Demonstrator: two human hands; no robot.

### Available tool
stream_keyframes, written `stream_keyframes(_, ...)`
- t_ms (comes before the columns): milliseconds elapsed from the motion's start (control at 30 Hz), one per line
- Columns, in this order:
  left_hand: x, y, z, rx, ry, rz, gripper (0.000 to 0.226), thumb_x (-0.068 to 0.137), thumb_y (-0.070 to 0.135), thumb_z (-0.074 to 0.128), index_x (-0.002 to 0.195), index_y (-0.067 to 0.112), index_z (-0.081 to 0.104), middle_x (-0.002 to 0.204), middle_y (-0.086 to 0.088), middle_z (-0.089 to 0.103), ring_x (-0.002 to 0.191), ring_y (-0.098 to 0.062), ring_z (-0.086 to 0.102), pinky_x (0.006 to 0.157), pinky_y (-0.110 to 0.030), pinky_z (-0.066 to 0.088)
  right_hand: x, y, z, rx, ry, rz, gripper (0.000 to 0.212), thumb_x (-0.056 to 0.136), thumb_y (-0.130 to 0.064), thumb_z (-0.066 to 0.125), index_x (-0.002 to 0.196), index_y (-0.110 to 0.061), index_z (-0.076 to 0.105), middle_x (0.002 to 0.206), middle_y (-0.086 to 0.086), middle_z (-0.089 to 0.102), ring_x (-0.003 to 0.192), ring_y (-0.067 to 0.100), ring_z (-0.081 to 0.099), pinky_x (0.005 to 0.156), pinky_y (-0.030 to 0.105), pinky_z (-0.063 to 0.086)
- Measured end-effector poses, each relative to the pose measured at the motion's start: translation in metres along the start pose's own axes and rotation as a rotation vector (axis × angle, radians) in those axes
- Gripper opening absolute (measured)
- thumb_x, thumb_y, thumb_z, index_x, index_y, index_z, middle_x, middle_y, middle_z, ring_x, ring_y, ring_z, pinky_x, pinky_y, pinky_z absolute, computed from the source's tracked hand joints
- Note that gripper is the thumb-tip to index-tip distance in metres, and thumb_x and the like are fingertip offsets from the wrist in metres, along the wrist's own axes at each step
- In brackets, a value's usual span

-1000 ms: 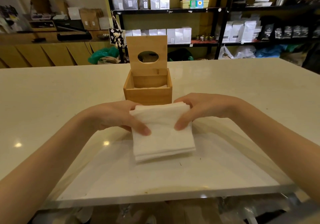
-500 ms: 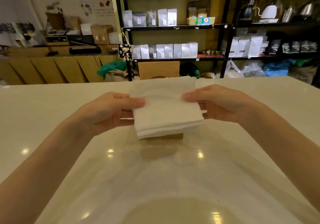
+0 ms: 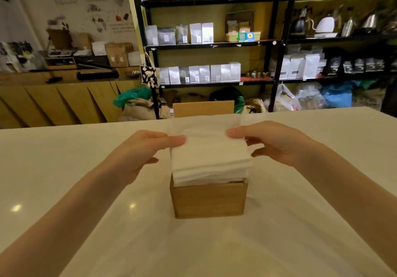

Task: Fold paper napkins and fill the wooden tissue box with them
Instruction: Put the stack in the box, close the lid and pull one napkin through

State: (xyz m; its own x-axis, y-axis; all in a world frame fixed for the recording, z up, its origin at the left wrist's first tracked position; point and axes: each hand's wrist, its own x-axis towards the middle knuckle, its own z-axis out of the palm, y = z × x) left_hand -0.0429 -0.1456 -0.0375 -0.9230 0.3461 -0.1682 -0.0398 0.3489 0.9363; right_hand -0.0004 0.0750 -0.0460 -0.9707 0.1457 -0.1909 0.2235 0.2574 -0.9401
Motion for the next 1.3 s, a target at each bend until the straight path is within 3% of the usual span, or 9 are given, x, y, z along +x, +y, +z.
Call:
stream_keyframes(100,0.009,-0.003,0.001,0.007,0.031,0.002,0.011,0.073,0.031,0.070,0.075,0.021,0.066,0.080,0.018,0.051,0.103,-0.012,0.041,0.096,-0.031,0.030,0.009,0.003,0.002,-0.069,0.018,0.009,0.077,0.055,-0.047,0.077,0.122,-0.016,0.057,0.128,0.002,0.054,0.117,0.022,0.047,0.092,0.034,0.041)
stream_keyframes(233,0.018,-0.006,0.003,0.018,0.015,-0.020,0.015,0.075,0.026,0.070,0.063,0.025,0.060,0.073,0.020,0.046,0.091,-0.007,0.039,0.094,-0.028,0.024,0.012,0.005,0.003,-0.111,0.005,0.054,0.084,0.054,-0.057,0.074,0.125,-0.016,0.054,0.132,-0.003,0.049,0.122,0.021,0.043,0.104,0.036,0.035)
stream_keyframes(400,0.025,-0.012,0.001,0.041,-0.025,-0.054,0.009,0.075,0.024,0.070,0.068,0.020,0.064,0.120,0.010,0.050,0.115,-0.012,0.037,0.096,-0.029,0.024,0.014,0.009,0.003,-0.087,-0.015,0.063,0.076,0.059,-0.049,0.074,0.125,-0.015,0.054,0.133,-0.001,0.051,0.123,0.020,0.043,0.106,0.036,0.032)
stream_keyframes(467,0.026,-0.012,0.001,0.053,-0.044,-0.051,0.008,0.076,0.021,0.069,0.070,0.016,0.067,0.116,0.010,0.044,0.109,-0.008,0.036,0.091,-0.027,0.023,0.013,0.011,0.005,-0.094,0.002,0.061,0.081,0.049,-0.051,0.076,0.120,-0.016,0.059,0.134,-0.002,0.051,0.125,0.021,0.042,0.110,0.039,0.029)
stream_keyframes(567,0.028,-0.014,0.001,0.073,-0.068,-0.037,0.008,0.077,0.018,0.068,0.072,0.013,0.071,0.112,0.015,0.043,0.102,-0.003,0.038,0.092,-0.028,0.024,0.014,0.013,0.006,-0.116,0.024,0.043,0.051,0.068,-0.038,0.072,0.114,-0.016,0.064,0.133,-0.009,0.051,0.125,0.017,0.041,0.113,0.040,0.025)
stream_keyframes(700,0.032,-0.015,0.002,0.160,-0.021,-0.015,0.009,0.075,0.019,0.070,0.069,0.013,0.073,0.143,0.008,0.040,0.137,-0.015,0.026,0.110,-0.039,0.019,0.015,0.018,0.007,-0.133,0.062,-0.022,0.023,0.075,-0.029,0.070,0.094,-0.016,0.073,0.133,-0.008,0.052,0.123,0.016,0.044,0.107,0.037,0.029)
stream_keyframes(967,0.038,-0.019,0.011,0.463,0.038,0.123,0.035,0.075,0.024,0.070,0.109,0.014,0.065,0.136,0.003,0.052,0.141,-0.009,0.015,0.115,-0.046,0.014,0.013,0.016,0.018,-0.374,0.159,-0.207,0.018,0.079,-0.020,0.065,0.084,-0.008,0.076,0.127,0.000,0.059,0.100,0.009,0.048,0.070,0.011,0.032)
stream_keyframes(1067,0.040,-0.019,0.009,0.552,0.032,0.145,0.035,0.074,0.026,0.071,0.107,0.014,0.066,0.136,0.005,0.051,0.141,-0.009,0.012,0.114,-0.052,0.014,0.011,0.015,0.021,-0.485,0.185,-0.226,0.020,0.080,-0.023,0.064,0.084,-0.008,0.076,0.125,0.001,0.060,0.094,0.007,0.045,0.065,0.005,0.027)
stream_keyframes(1300,0.043,-0.018,0.009,0.744,0.028,0.166,0.020,0.074,0.032,0.071,0.083,0.014,0.073,0.149,0.013,0.031,0.142,-0.012,0.006,0.114,-0.051,0.013,0.011,0.005,0.027,-0.694,0.170,-0.171,0.031,0.082,-0.025,0.060,0.085,0.003,0.072,0.121,0.020,0.061,0.103,0.033,0.059,0.088,0.044,0.049)
